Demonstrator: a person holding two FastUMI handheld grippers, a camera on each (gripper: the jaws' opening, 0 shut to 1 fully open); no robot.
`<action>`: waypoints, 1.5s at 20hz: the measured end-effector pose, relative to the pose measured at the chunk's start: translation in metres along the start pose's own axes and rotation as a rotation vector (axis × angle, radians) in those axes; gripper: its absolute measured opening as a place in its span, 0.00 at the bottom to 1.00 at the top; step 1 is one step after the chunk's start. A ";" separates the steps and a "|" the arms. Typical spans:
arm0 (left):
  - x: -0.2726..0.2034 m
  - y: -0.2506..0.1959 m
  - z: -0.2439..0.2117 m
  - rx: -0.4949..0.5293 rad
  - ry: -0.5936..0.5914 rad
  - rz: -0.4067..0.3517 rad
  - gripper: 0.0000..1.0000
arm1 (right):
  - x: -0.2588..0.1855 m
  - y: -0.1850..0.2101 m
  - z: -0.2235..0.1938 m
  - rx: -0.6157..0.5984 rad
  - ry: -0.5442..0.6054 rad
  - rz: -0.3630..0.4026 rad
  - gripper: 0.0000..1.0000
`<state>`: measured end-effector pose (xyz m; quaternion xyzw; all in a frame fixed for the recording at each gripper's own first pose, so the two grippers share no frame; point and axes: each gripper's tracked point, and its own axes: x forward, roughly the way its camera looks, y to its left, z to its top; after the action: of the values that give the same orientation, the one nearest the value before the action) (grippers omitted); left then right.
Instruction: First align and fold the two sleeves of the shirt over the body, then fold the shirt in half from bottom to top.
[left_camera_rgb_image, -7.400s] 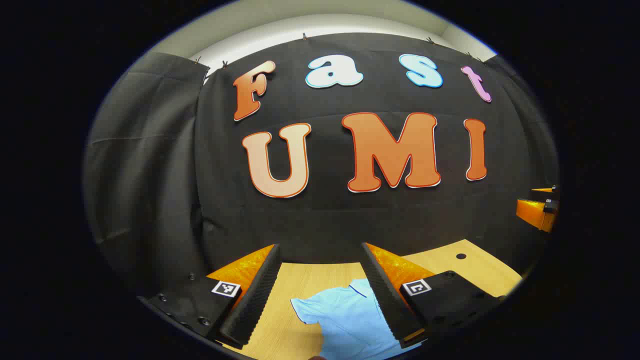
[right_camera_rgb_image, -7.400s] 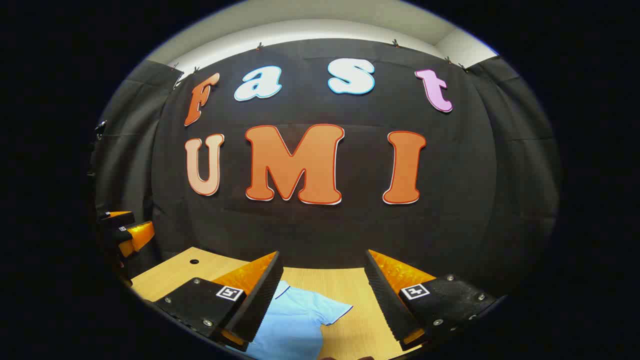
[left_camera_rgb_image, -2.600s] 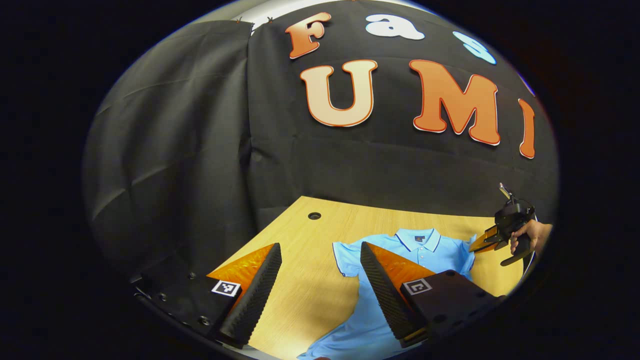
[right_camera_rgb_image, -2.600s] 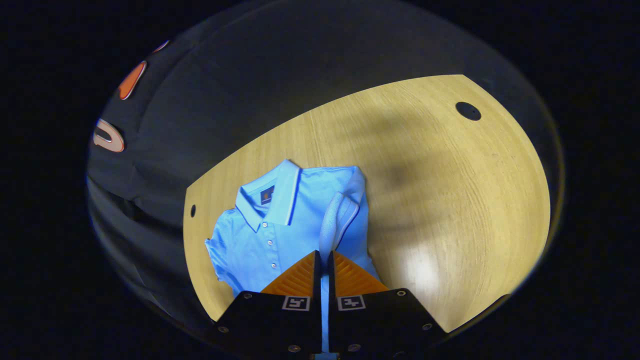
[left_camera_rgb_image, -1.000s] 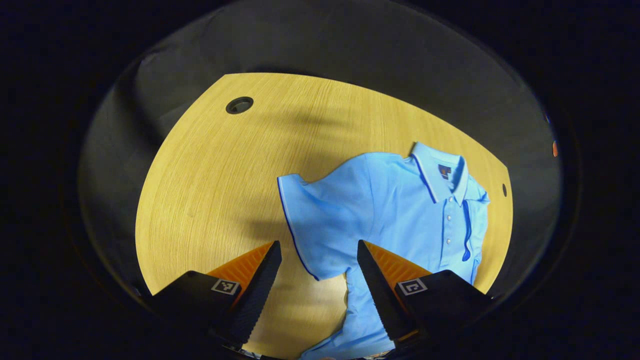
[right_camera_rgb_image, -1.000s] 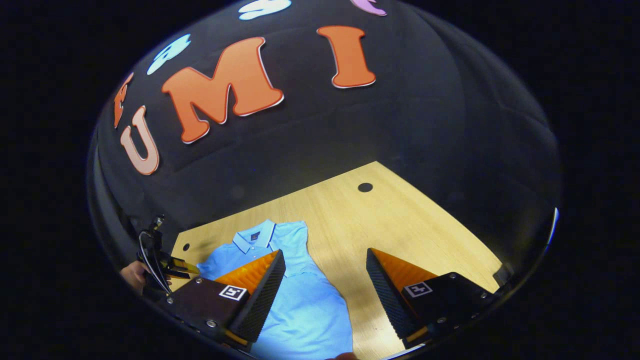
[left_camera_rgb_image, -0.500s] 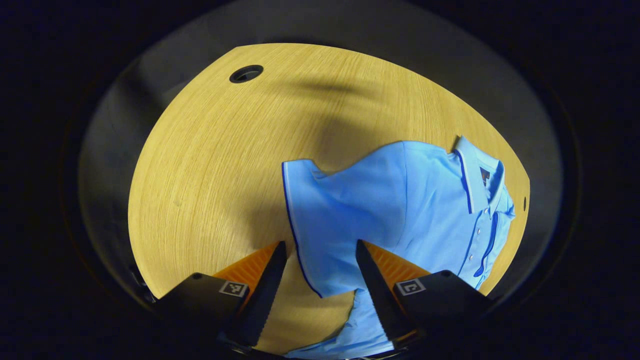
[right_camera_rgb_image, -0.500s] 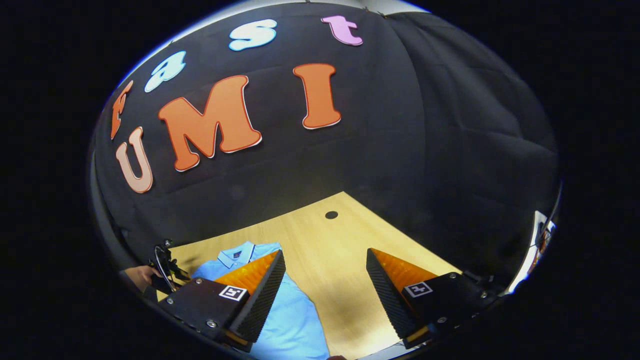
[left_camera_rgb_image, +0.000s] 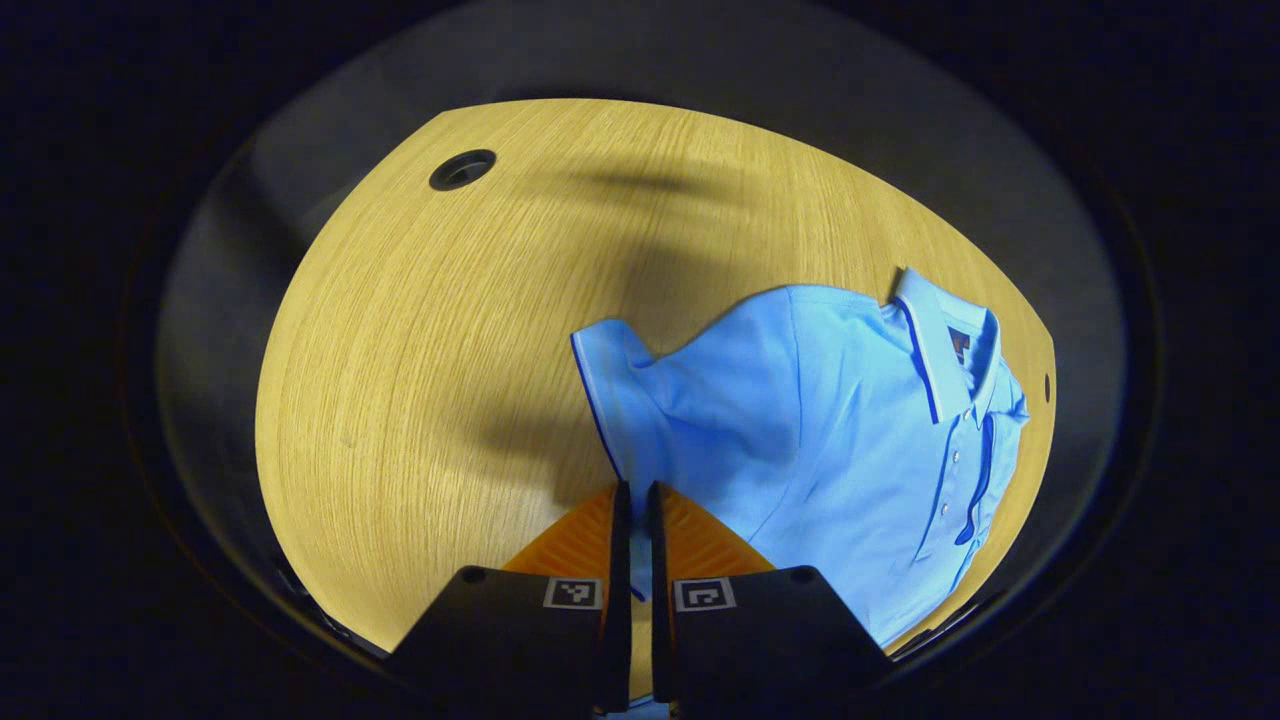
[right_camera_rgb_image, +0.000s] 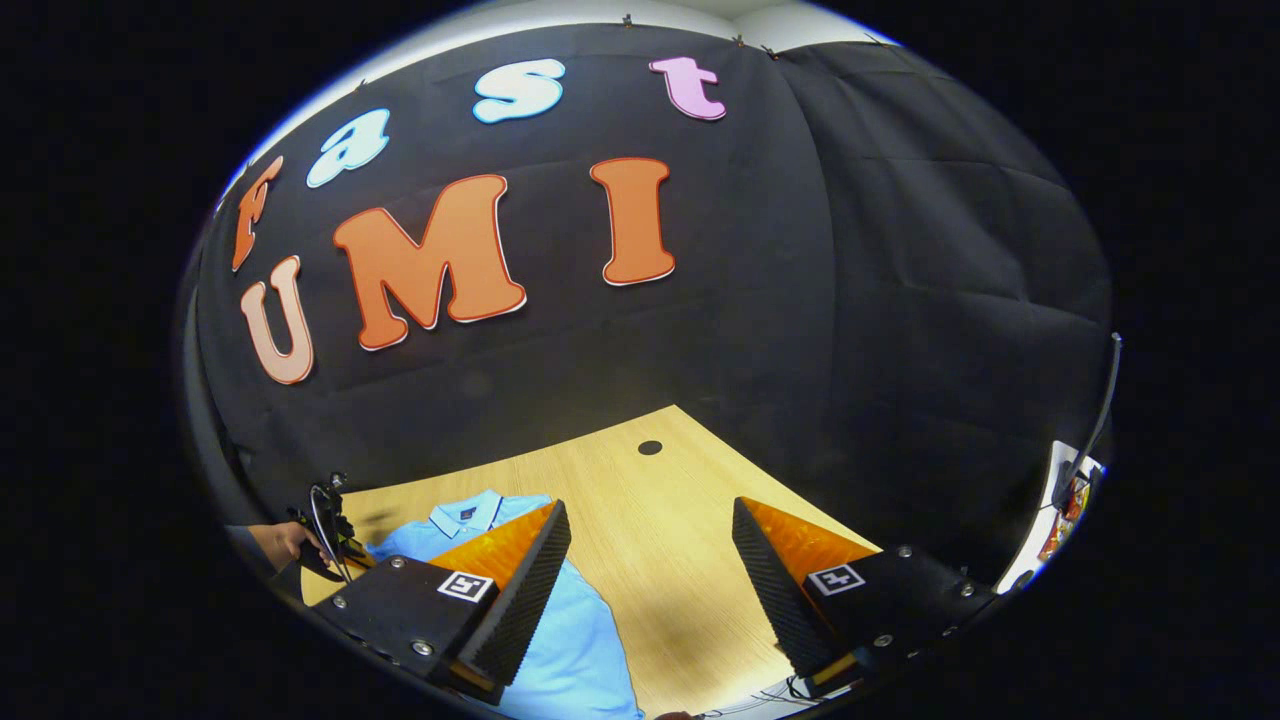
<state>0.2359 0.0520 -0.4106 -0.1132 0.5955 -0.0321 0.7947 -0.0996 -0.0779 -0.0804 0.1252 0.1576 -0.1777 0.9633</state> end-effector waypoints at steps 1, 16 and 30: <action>-0.003 -0.001 0.001 -0.002 -0.010 -0.005 0.13 | -0.002 -0.004 -0.002 -0.011 -0.001 -0.014 0.98; -0.035 -0.132 0.009 0.385 -0.127 -0.179 0.13 | -0.028 0.004 -0.041 -0.018 0.067 -0.040 0.98; -0.115 -0.151 -0.067 0.437 -0.267 -0.341 1.00 | -0.031 0.018 -0.074 -0.071 0.149 0.123 0.98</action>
<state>0.1513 -0.0834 -0.2879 -0.0411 0.4373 -0.2770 0.8546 -0.1393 -0.0302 -0.1347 0.1134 0.2270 -0.1026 0.9618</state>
